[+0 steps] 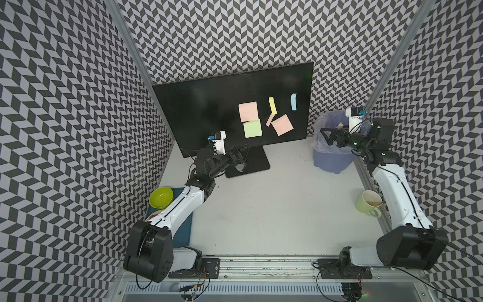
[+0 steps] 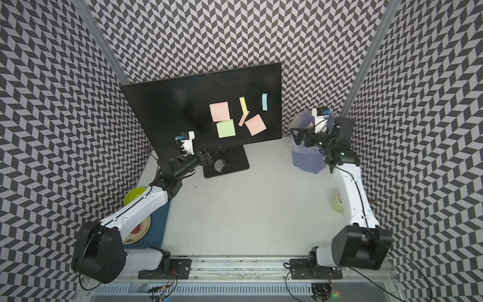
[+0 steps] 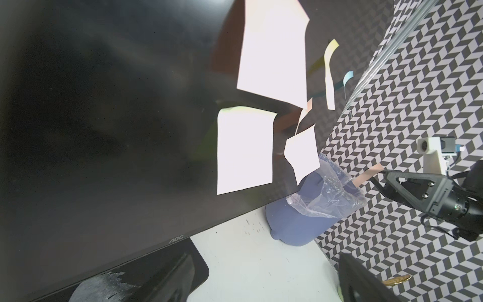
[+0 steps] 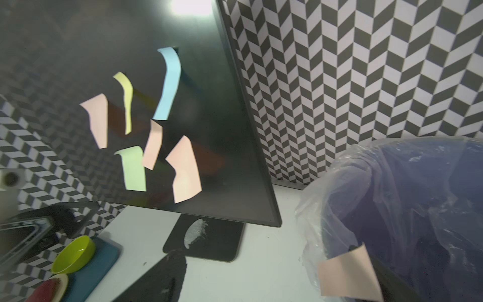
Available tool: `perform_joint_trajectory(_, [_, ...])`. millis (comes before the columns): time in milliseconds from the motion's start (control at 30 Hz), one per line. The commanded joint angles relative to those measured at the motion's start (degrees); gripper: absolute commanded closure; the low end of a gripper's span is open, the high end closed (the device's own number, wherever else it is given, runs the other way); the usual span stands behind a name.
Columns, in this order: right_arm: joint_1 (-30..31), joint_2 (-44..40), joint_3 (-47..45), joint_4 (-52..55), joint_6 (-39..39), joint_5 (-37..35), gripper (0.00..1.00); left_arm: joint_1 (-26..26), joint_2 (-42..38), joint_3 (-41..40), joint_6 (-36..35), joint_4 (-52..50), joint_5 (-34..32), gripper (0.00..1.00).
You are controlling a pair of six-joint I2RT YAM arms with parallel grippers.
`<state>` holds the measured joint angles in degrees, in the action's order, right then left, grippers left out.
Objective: Remove the sticky note from the monitor
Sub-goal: Tear off the sticky note from the monitor.
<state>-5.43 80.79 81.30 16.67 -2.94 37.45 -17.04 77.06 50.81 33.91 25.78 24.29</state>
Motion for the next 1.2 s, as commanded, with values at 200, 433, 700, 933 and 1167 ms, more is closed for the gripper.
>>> perform_joint_trajectory(200, [8.7, -4.9, -7.2, -13.7, -8.2, 9.0, 0.01, -0.1, 5.3, 0.9, 11.7, 15.6, -5.9, 0.13])
perform_joint_trajectory(433, [13.2, -5.4, -10.9, -20.6, -13.3, 11.0, 0.01, -1.0, 12.5, 2.4, 18.9, 23.2, -4.4, 0.17])
perform_joint_trajectory(700, [14.8, -5.7, -14.1, -24.5, -15.8, 11.8, 0.01, -2.2, 17.7, 6.0, 22.7, 27.6, -2.2, 0.25])
perform_joint_trajectory(933, [15.1, -6.6, -15.4, -24.9, -16.0, 11.1, 0.01, -2.4, 21.7, 8.5, 26.3, 29.2, -1.5, 0.34])
perform_joint_trajectory(1167, [15.3, -7.1, -16.0, -25.0, -16.1, 11.1, 0.01, -2.4, 23.2, 9.8, 27.8, 30.7, -0.1, 0.52])
